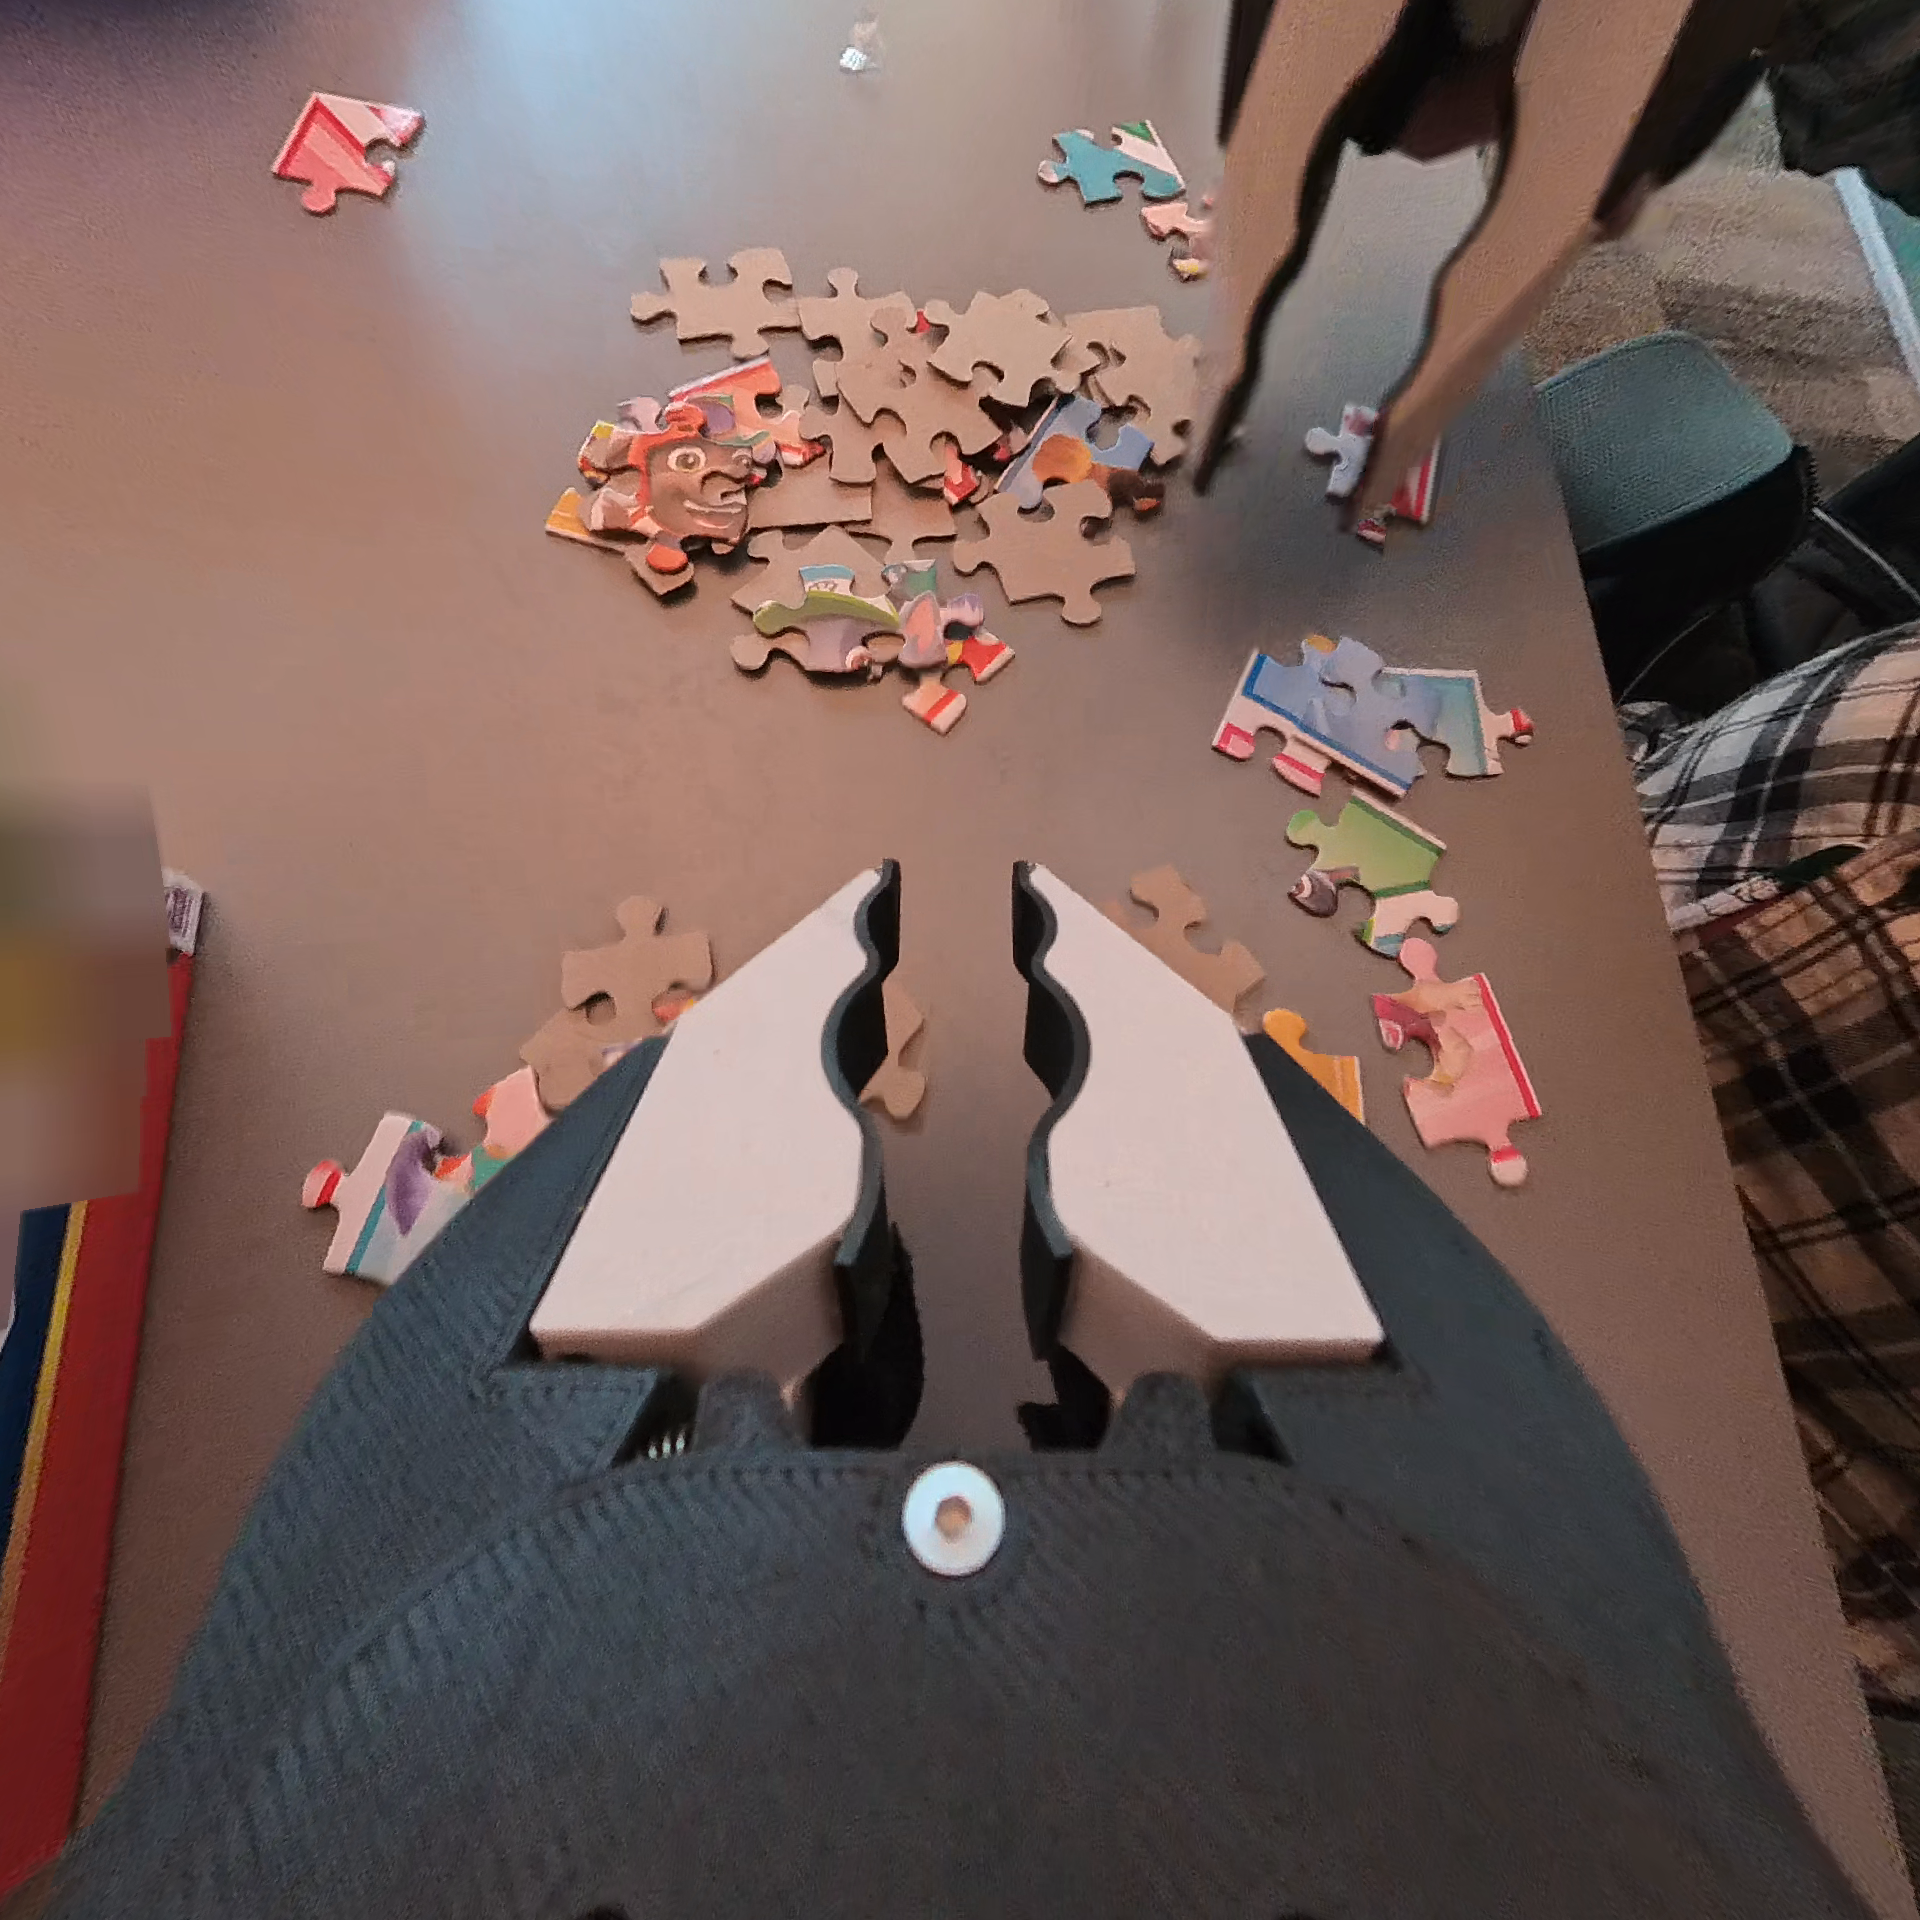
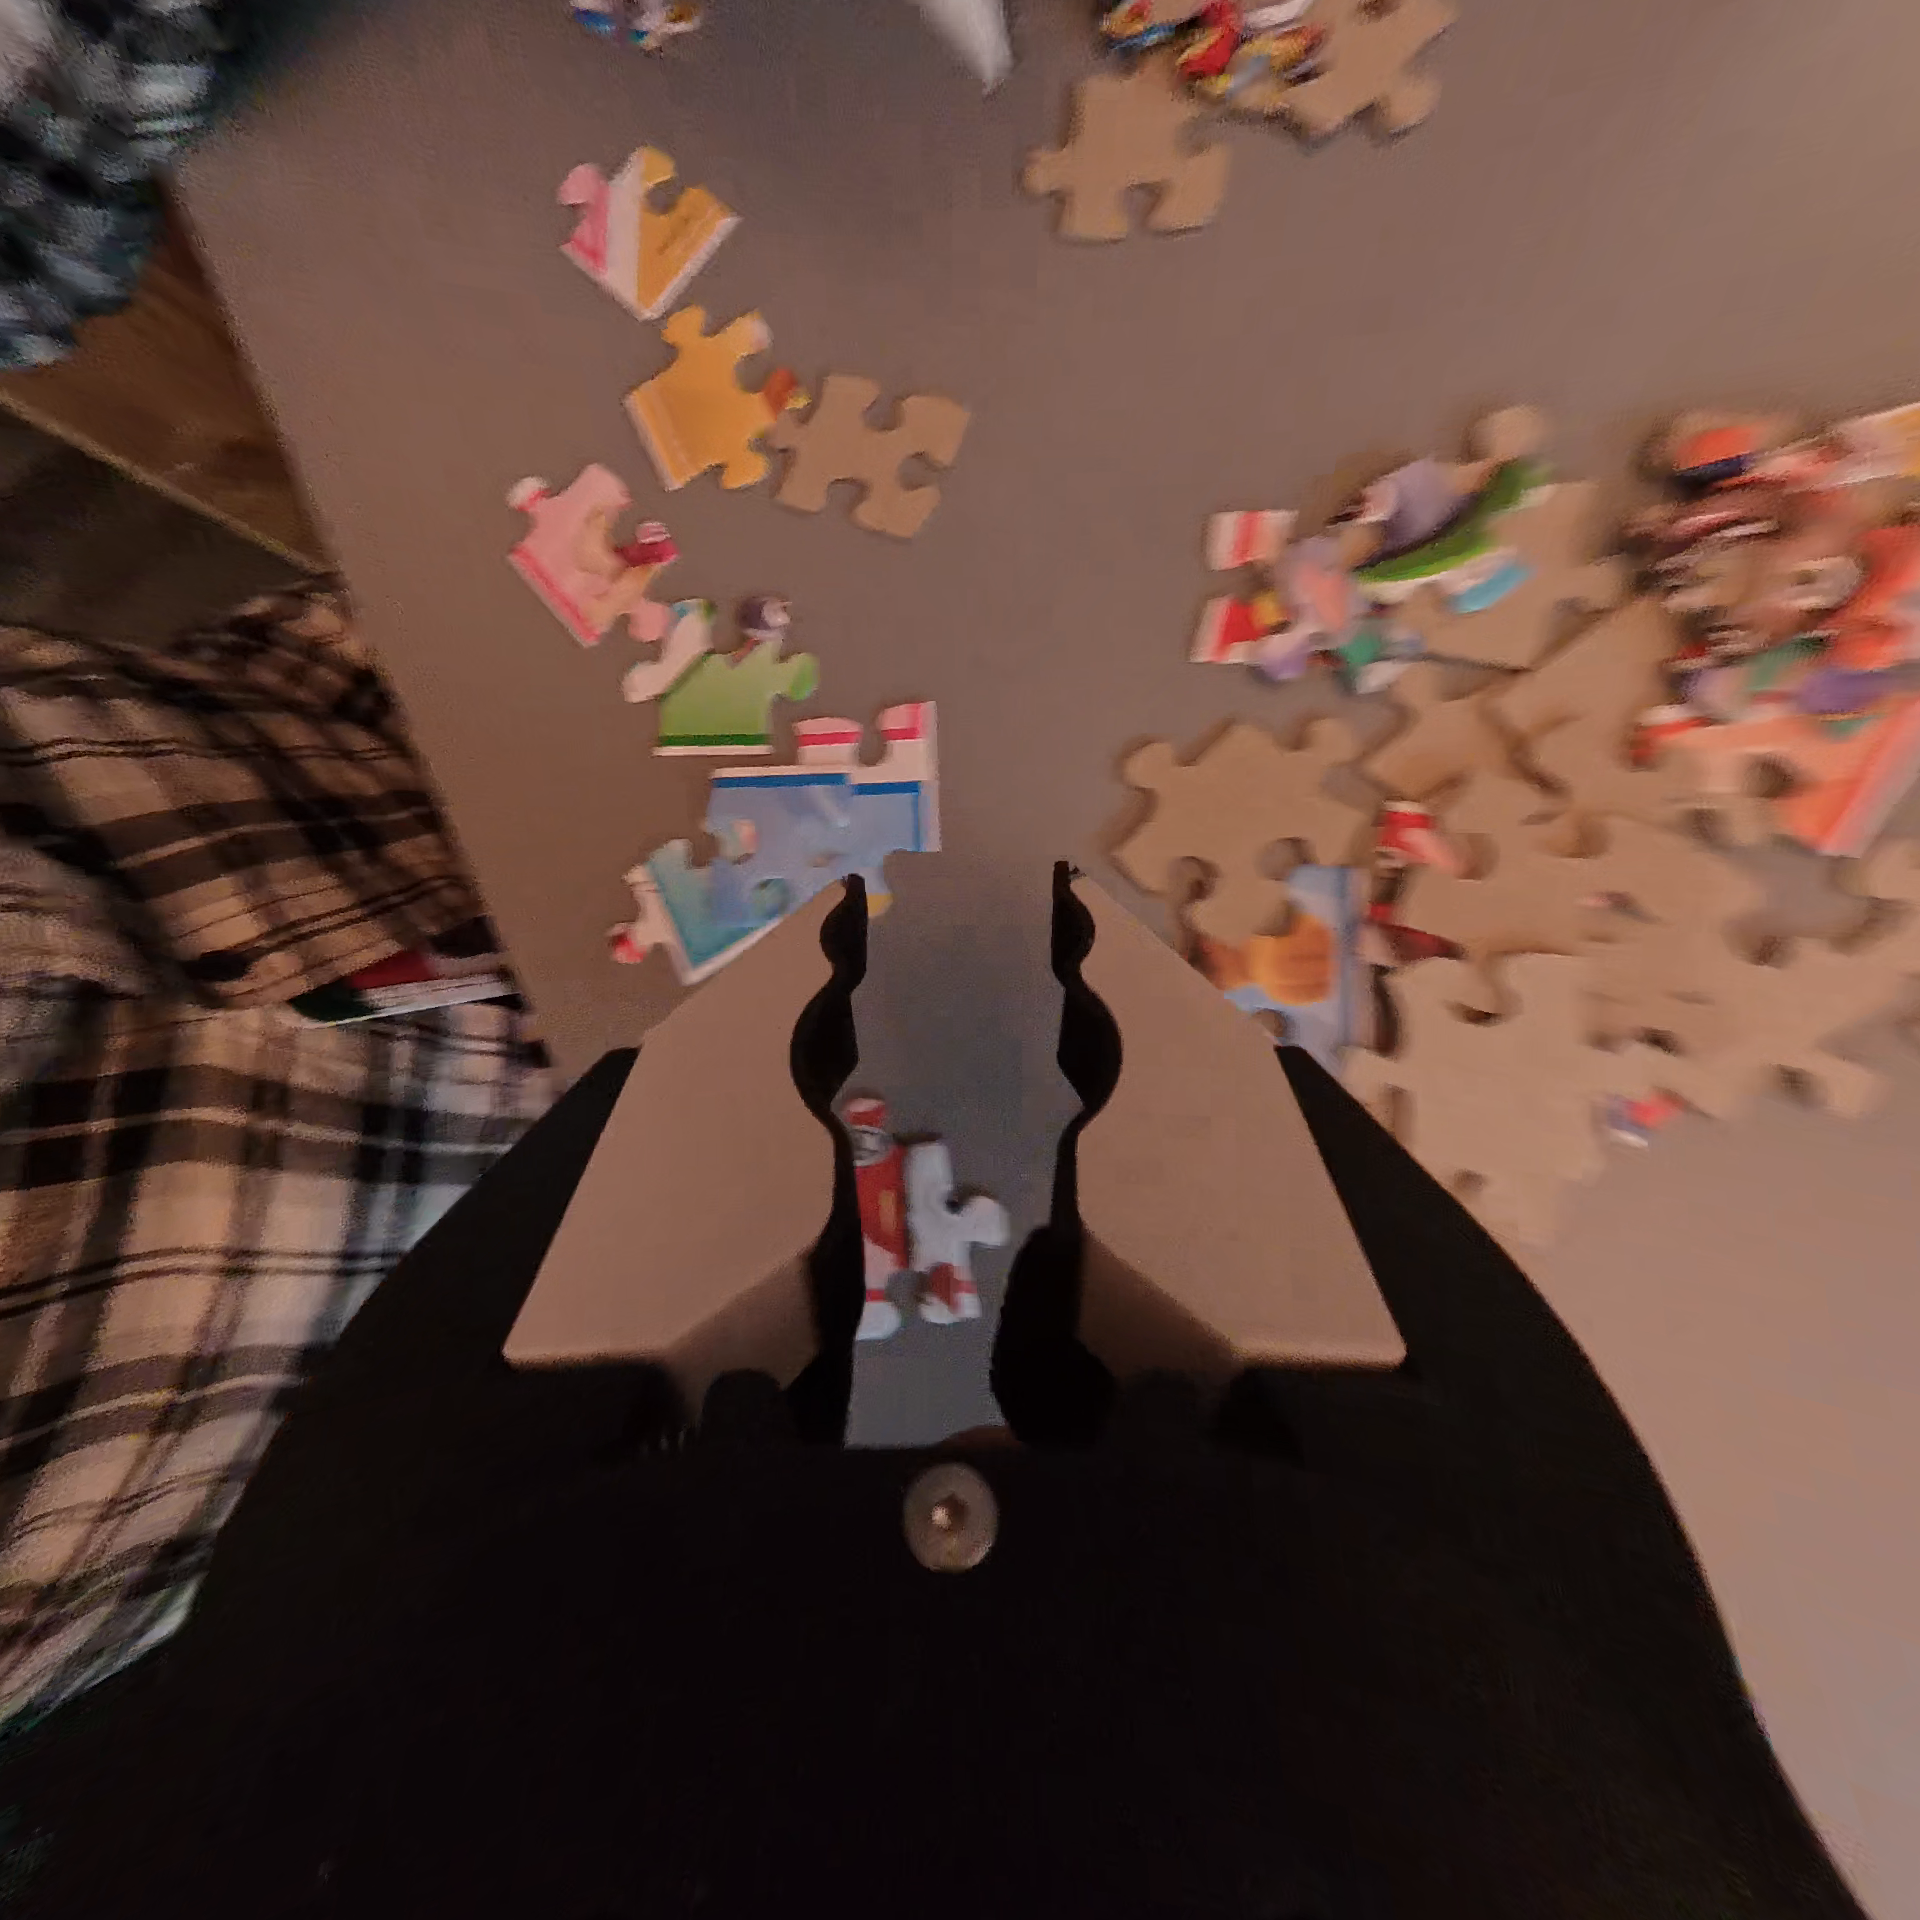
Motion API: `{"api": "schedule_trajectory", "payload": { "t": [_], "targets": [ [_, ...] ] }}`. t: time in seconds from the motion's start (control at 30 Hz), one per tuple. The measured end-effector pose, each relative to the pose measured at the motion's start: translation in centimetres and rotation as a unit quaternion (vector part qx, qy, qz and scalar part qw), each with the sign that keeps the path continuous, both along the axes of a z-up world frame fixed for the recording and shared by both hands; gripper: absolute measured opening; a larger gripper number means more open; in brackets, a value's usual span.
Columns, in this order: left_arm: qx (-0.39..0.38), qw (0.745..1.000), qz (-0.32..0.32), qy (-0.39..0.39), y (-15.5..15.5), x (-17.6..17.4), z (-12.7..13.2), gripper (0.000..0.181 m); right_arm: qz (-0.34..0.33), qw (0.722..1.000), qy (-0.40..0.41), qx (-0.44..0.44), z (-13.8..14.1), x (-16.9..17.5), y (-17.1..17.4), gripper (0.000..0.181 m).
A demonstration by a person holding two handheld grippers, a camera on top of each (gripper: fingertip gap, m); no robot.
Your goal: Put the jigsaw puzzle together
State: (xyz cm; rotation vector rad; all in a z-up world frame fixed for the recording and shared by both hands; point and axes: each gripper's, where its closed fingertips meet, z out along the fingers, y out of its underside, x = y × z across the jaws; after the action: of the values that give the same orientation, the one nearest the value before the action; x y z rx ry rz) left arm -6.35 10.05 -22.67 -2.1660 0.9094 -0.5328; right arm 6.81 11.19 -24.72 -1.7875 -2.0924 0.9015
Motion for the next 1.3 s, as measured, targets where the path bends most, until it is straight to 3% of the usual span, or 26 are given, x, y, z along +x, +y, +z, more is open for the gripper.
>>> {"api": "schedule_trajectory", "payload": {
  "t": [0.17,0.3,0.6,0.87,1.03,1.1,1.3],
  "targets": [
    [0.017,0.998,-0.004,0.058,2.0,2.0,-1.3,0.026,-0.003,0.99,0.039,0.139,0.3,-3.2,3.8,0.037],
    [0.016,0.997,-0.008,0.078,2.7,3.1,-2.0,0.03,0.006,0.981,0.015,0.193,-1.9,-6.2,5.8,0.038],
    [0.023,0.993,0.009,0.116,4.1,2.7,-3.6,0.036,0.016,0.996,0.001,0.086,-2.7,-7.8,4.8,0.0],
    [0.02,0.988,0.004,0.151,4.4,2.9,-4.7,0.036,0.022,0.997,0.018,0.075,-2.4,-8.8,3.9,0.0],
    [0.013,0.991,-0.012,0.133,4.0,3.3,-4.9,0.0,-0.01,0.997,0.014,0.076,-2.3,-9.0,5.4,0.033],
    [0.008,0.992,-0.015,0.129,3.8,3.3,-4.9,0.0,-0.007,0.999,0.004,0.05,-2.8,-9.3,5.2,0.039],
    [0.005,0.993,-0.033,0.114,3.2,3.4,-5.0,0.0,-0.006,1.0,0.009,-0.026,-2.6,-10.9,4.7,0.02]
  ]
}}
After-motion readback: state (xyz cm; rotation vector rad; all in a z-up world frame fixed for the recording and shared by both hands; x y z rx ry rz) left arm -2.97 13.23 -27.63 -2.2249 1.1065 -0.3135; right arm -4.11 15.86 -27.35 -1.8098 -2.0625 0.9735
